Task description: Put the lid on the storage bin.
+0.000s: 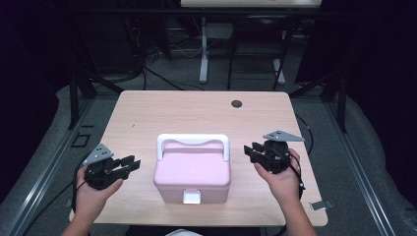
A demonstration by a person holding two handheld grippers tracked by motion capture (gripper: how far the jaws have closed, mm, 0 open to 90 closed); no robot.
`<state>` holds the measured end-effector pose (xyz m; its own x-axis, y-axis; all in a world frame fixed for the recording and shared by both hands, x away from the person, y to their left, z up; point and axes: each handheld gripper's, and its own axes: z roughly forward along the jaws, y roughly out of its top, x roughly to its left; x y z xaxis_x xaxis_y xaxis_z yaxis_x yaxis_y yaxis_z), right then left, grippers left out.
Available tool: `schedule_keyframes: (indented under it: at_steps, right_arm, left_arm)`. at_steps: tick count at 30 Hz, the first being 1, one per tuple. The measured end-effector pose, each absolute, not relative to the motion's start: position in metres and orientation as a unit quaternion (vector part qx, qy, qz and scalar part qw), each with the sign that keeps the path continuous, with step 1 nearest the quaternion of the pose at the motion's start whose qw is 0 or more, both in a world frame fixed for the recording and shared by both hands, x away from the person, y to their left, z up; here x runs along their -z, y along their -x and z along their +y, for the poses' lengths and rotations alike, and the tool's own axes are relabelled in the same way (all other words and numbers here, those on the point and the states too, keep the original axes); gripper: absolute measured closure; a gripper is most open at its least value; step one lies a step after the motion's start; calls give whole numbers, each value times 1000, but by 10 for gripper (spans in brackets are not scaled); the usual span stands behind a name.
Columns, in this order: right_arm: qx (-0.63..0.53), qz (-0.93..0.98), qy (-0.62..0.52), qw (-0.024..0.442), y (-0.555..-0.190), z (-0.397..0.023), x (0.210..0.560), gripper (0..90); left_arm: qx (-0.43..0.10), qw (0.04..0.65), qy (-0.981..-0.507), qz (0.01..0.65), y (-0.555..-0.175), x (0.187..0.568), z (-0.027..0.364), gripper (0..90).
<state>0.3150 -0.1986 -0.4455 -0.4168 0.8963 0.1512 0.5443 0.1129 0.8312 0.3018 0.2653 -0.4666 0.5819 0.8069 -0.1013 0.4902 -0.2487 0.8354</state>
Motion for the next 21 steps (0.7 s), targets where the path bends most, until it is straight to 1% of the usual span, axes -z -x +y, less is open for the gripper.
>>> schedule_keyframes:
  at_steps: [8, 12, 15, 18, 20, 21]
  right_arm:
    - [-429, 713, -512, 214, -316, -212, 460, 588]
    - [-427, 712, -513, 216, -315, -214, 463, 580]
    - [-427, 713, -512, 218, -312, -213, 470, 571]
    - [-419, 719, -503, 233, -308, -211, 477, 551]
    - [-417, 719, -502, 238, -307, -210, 485, 519]
    - [-417, 719, -502, 238, -307, -210, 485, 519]
  left_arm:
    - [-177, 443, -756, 450, -333, 474, 265, 648]
    - [-176, 438, -756, 454, -342, 478, 265, 636]
    - [-183, 433, -751, 464, -348, 485, 265, 615]
    - [-180, 437, -745, 470, -351, 492, 267, 587]
    - [-181, 439, -742, 473, -352, 497, 268, 558]
    - [-182, 437, -744, 472, -353, 499, 268, 558]
